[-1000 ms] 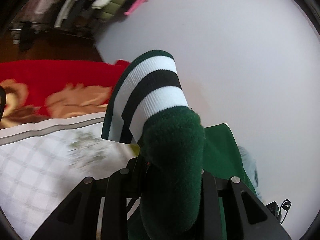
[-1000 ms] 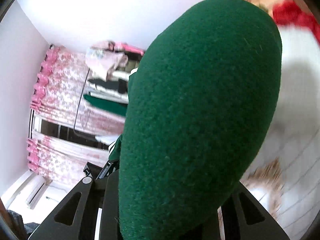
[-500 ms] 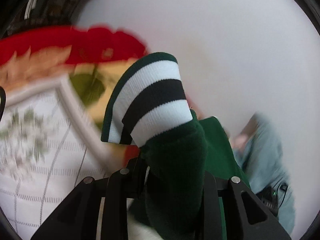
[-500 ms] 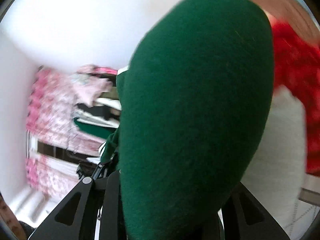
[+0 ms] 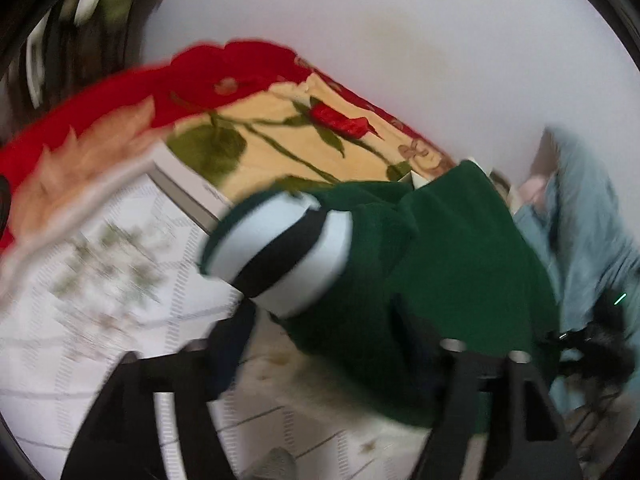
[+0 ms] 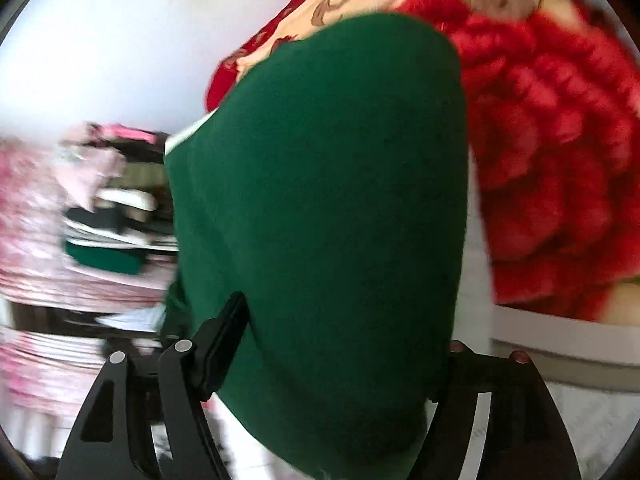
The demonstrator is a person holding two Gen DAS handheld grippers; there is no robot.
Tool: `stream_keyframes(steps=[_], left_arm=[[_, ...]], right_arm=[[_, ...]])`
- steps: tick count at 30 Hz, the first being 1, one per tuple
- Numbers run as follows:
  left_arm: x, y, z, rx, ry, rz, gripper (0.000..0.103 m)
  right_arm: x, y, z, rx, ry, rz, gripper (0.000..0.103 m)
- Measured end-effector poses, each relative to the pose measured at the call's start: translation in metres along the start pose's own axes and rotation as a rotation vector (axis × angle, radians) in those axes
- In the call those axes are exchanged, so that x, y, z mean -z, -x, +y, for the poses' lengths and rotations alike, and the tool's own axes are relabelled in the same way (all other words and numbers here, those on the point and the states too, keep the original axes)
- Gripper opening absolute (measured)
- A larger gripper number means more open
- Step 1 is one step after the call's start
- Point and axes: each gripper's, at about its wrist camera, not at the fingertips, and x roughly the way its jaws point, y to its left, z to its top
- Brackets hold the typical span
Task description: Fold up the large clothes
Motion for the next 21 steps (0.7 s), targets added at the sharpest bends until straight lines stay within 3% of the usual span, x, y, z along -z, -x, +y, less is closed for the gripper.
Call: stream_keyframes(steps=[1,3,4,5,6,7,10,11,12,15,18,21], left_arm=[[-0.001,0.008,-0.007,-0.039,-0.054,0.005,0.099],[-0.002,0.021,-0.019,-0.103,-0.153,0.018,0.102],[-0.002,0.028,-0.024,-0.142,-0.198,0.027,0.102],[-0.002,0.039,-0.033,-0.171,-0.24,0.031,0.102],[-0.003,0.046,-0.036,-0.187,-0.261,0.036,0.102],[-0.003,0.055,-0.041,-0.194,-0.276,0.04,0.102],[-0.011,0.084,-0.053,-0.196,-0.309,0.042,0.103],[-0.013,0.092,-0.055,-0.189,-0.315,0.045,0.103],[-0.016,0.103,-0.057,-0.178,-0.318,0.05,0.103],[-0.026,0.135,-0.064,-0.159,-0.333,0.059,0.103],[-0.03,0.177,-0.068,-0.144,-0.362,0.046,0.103],[-0.031,0.226,-0.072,-0.116,-0.386,0.052,0.103]], right_arm=[[0.01,0.002,0.009,0.068,0.034,-0.02,0.076],[0.03,0.005,0.056,0.285,0.111,-0.055,0.077],[0.043,0.002,0.094,0.323,0.124,-0.071,0.077],[0.064,0.008,0.086,0.361,0.125,-0.089,0.077],[0.095,0.004,0.108,0.412,0.121,-0.111,0.077],[0.11,0.008,0.123,0.424,0.119,-0.13,0.077],[0.156,0.083,0.102,0.485,0.111,-0.187,0.086],[0.168,0.092,0.117,0.483,0.108,-0.202,0.086],[0.202,0.104,0.109,0.484,0.104,-0.21,0.086],[0.238,0.144,0.128,0.551,0.132,-0.263,0.087],[0.28,0.176,0.162,0.619,0.176,-0.359,0.103],[0.319,0.217,0.198,0.714,0.21,-0.462,0.103]])
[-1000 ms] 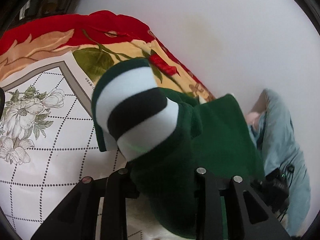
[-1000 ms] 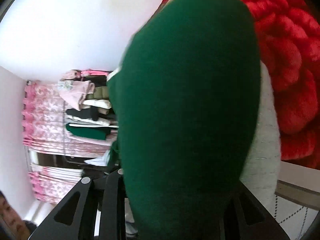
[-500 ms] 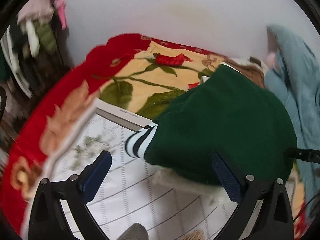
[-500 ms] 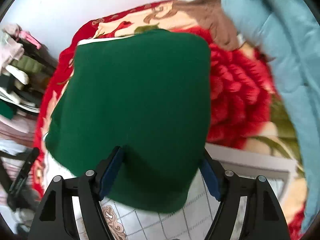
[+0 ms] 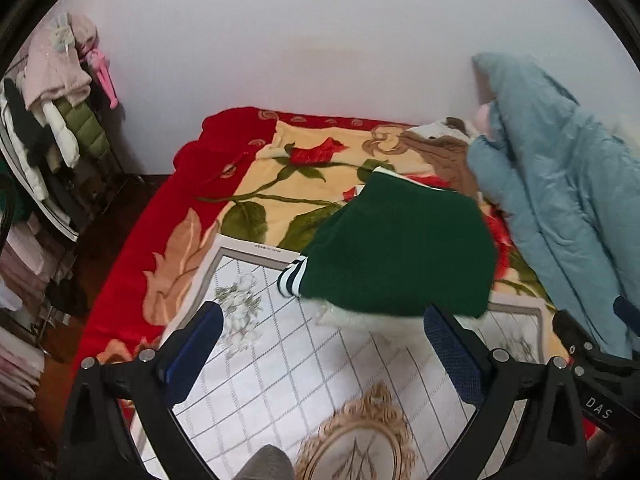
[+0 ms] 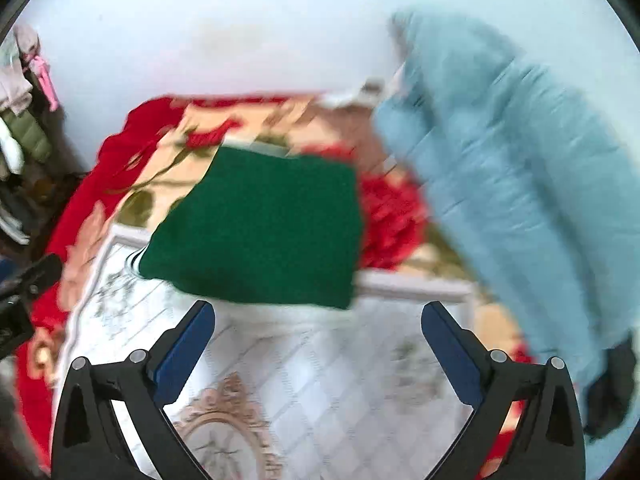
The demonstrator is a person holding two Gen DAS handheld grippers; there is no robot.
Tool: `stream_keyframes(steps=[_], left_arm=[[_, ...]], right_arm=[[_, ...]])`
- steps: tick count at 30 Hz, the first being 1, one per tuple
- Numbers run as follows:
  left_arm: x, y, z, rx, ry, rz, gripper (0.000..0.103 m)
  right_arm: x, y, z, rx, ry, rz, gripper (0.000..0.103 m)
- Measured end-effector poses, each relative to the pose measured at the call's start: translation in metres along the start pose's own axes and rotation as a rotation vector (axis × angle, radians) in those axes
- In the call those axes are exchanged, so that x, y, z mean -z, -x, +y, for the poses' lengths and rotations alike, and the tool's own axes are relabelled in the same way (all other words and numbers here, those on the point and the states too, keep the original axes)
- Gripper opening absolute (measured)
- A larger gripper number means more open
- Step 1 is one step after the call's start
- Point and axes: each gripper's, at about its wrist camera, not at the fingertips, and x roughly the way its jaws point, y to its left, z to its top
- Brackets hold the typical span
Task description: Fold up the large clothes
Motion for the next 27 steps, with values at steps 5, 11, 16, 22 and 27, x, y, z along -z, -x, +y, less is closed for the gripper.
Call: stream_keyframes(steps=[5,11,16,22,27], left_arm=[[0.008,0.078,0.005,0.044,-0.032,-0.006,0.103],[0.023,0.174,0.012,0.061,-0.071,-0.044,0.103],[0.034,0.245,0.016,0.06,-0.065,-0.087,0.103],[0.049,0.307,0.022,0.052,-0.052,-0.148,0.103],[0.064,0.342,0.022,0.05,-0.051,-0.179,0.103]], right_arm=[[0.012,0.113,-0.007,0.055,-0.058,-0.045,0.103],[0.037,0.231,-0.035,0.064,-0.147,-0.03,0.103],[0.055,0.327,-0.048,0.083,-0.114,-0.109,0.103],[0.077,0.403,-0.073,0.057,-0.124,-0.147,0.103],[0.092,0.454,-0.079,0.057,-0.114,-0.188,0.103]])
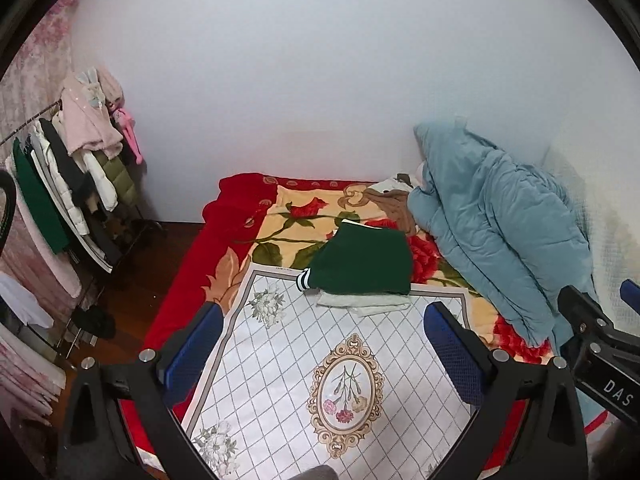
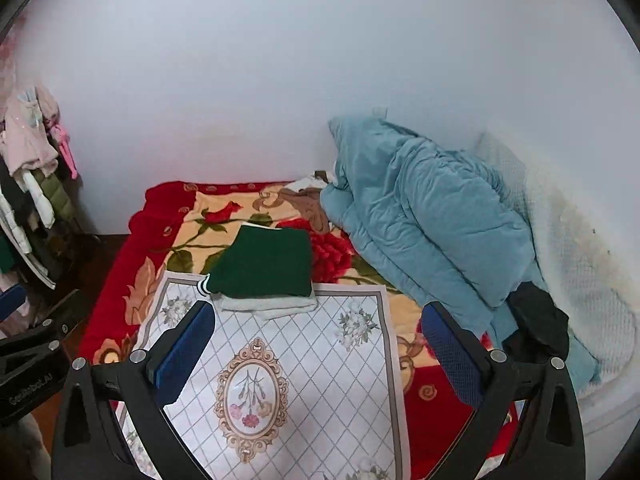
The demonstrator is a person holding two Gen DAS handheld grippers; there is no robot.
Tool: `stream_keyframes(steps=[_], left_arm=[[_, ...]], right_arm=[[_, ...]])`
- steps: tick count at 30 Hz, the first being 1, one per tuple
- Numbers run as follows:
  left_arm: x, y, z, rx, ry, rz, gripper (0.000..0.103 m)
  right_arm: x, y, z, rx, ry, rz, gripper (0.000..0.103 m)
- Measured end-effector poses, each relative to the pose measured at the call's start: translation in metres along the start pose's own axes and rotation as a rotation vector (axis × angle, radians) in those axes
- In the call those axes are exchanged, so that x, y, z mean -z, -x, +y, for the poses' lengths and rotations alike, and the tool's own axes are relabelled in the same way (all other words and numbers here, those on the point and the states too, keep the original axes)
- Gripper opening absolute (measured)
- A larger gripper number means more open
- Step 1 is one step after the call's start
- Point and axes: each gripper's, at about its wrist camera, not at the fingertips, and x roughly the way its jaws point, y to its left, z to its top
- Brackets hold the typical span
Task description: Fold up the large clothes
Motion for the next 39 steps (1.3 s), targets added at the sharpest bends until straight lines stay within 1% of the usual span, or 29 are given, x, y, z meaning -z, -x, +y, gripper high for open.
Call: stream_keyframes(steps=[8,13,22,29,39], left_arm=[[0.01,0.032,-0.005,-0.002,-0.015,-0.022,0.103],[0.015,0.042,-0.004,-0.007,-0.007,-0.037,0.103],[0.022,0.052,0.0,-0.022,0.0,-0.059,0.103],[0.023,0.053,0.003,-0.028,0.013,-0.059,0.103],[0.021,0.06,0.003,-0.031,0.011,-0.076,0.103]], right_arm=[[0.013,0.045,-0.015,-0.013,0.012,-0.032,0.103],[0.016,0.058,-0.019,-0.012,0.013,-0.046,0.103],[0.018,0.066,-0.025,-0.01,0.016,-0.061,0.103],[0.01,0.062,-0.022,-0.042,0.036,-0.058,0.103],[0.005,0.058,-0.021,-0.042,0.045,-0.063,0.103]])
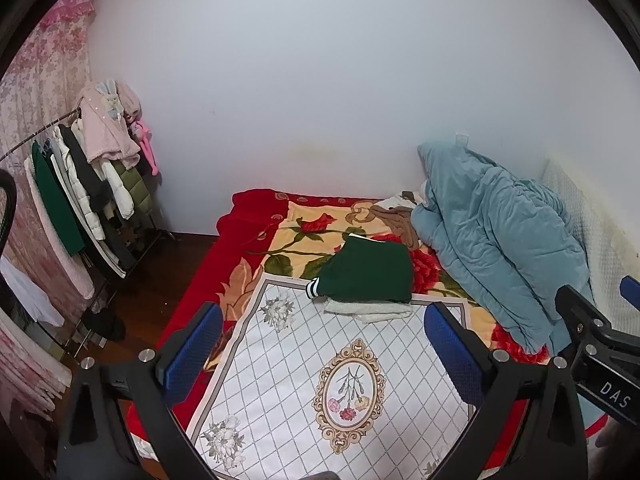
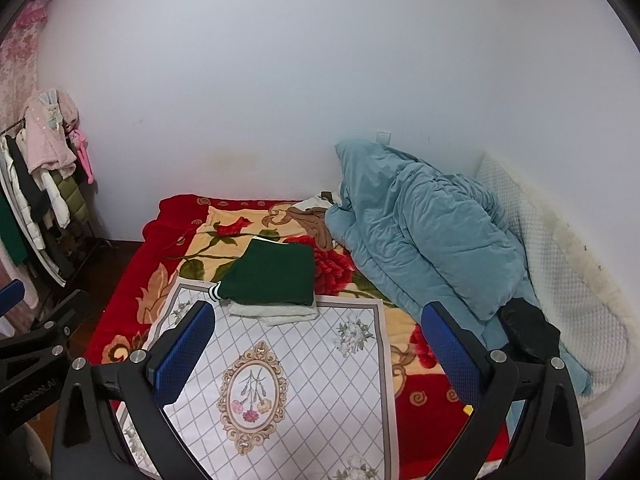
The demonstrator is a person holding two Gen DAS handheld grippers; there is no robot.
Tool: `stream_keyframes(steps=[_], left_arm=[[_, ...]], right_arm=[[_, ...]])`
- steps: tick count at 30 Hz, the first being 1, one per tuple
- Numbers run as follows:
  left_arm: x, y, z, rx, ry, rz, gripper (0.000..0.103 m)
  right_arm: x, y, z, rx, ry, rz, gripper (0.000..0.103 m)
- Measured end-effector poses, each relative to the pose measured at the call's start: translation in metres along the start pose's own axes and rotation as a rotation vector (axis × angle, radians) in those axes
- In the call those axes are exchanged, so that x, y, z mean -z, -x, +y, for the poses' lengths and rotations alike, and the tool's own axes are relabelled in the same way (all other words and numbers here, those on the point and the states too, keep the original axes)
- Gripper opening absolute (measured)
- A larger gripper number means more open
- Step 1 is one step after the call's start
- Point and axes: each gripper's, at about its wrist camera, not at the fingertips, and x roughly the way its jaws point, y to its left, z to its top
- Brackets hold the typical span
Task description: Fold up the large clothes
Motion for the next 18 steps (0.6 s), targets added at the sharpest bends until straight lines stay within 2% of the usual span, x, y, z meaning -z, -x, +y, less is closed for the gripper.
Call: stream_keyframes(steps=[18], left_arm=[[-0.003,0.003,-0.003,0.011,-0.006,-0.002,0.103]], right_arm=[[0.015,0.007,-0.007,0.015,-0.033,0.017,0.103]])
